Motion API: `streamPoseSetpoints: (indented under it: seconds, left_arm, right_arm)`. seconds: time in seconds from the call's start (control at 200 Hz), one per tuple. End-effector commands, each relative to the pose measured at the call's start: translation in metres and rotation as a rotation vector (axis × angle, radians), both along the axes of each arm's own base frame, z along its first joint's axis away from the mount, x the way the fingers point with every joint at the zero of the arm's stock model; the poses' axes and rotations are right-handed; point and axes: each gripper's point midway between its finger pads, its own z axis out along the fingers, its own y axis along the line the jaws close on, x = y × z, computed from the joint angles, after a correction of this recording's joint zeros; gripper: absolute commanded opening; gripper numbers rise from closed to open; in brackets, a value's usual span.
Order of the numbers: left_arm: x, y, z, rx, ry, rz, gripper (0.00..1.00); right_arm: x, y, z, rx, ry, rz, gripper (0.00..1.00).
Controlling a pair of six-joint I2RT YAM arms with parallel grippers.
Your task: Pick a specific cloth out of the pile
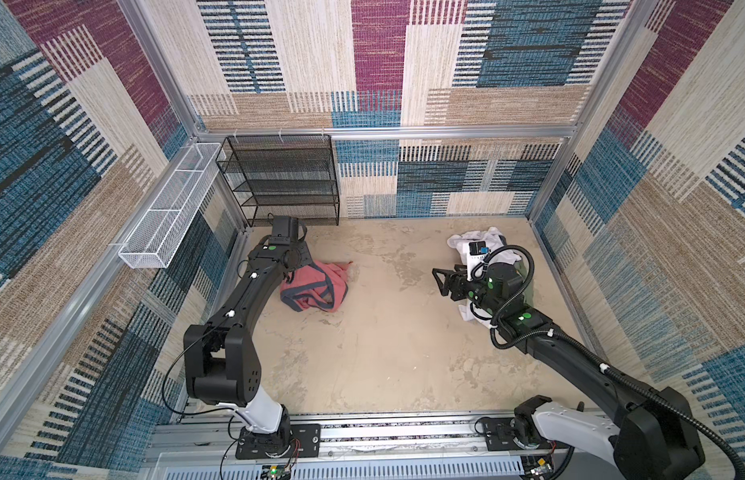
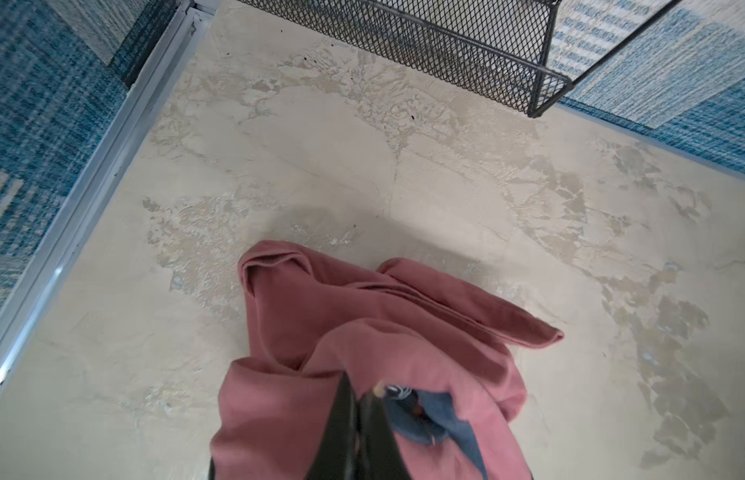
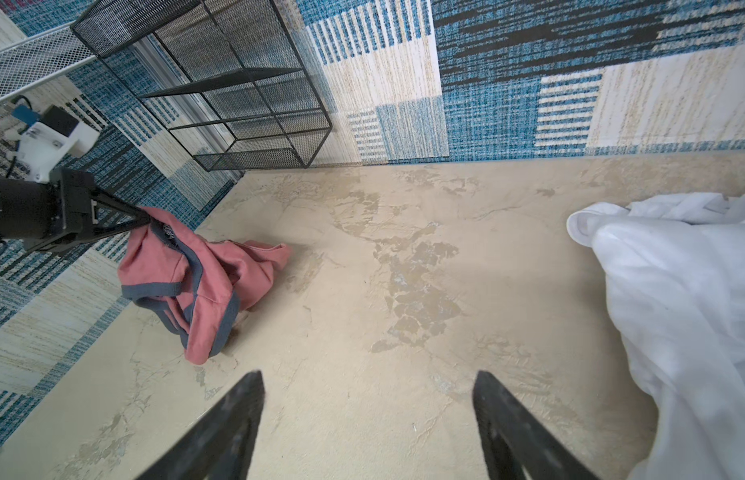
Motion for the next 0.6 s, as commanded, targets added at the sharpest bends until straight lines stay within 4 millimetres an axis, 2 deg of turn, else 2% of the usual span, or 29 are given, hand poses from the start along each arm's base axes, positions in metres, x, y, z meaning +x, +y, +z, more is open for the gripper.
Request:
streamPoseSetpoints:
  seconds: [0.0, 0.16, 0.356, 0.456, 0.516, 0.596]
  left_arm:
    - [0.019, -0.004, -0.004, -0.022, -0.017, -0.014, 0.00]
    - [0.029, -0.005, -0.027, -0.027, 0.025, -0.008, 0.00]
    - [0.033, -0.007, -0.055, -0.043, 0.074, -0.004, 0.00]
    - [0.035, -0.009, -0.062, -0.056, 0.085, -0.005, 0.00]
    - [0.034, -0.009, -0.061, -0.062, 0.085, 0.002, 0.21]
    - [0.033, -0.011, -0.053, -0.072, 0.056, -0.006, 0.39]
  right_arm:
    - [0.002, 0.001, 0.005, 0.005, -0.017, -0.002, 0.82]
    - [0.004, 0.000, 0.000, 0.000, -0.004, -0.005, 0.82]
    - [0.006, 0.002, -0.011, -0.007, 0.021, 0.004, 0.82]
    - [0.006, 0.003, -0.012, -0.002, 0.027, 0.008, 0.82]
    - [0.006, 0.004, -0.010, 0.000, 0.028, 0.012, 0.82]
    - [0.005, 0.004, -0.009, 0.000, 0.024, 0.016, 0.82]
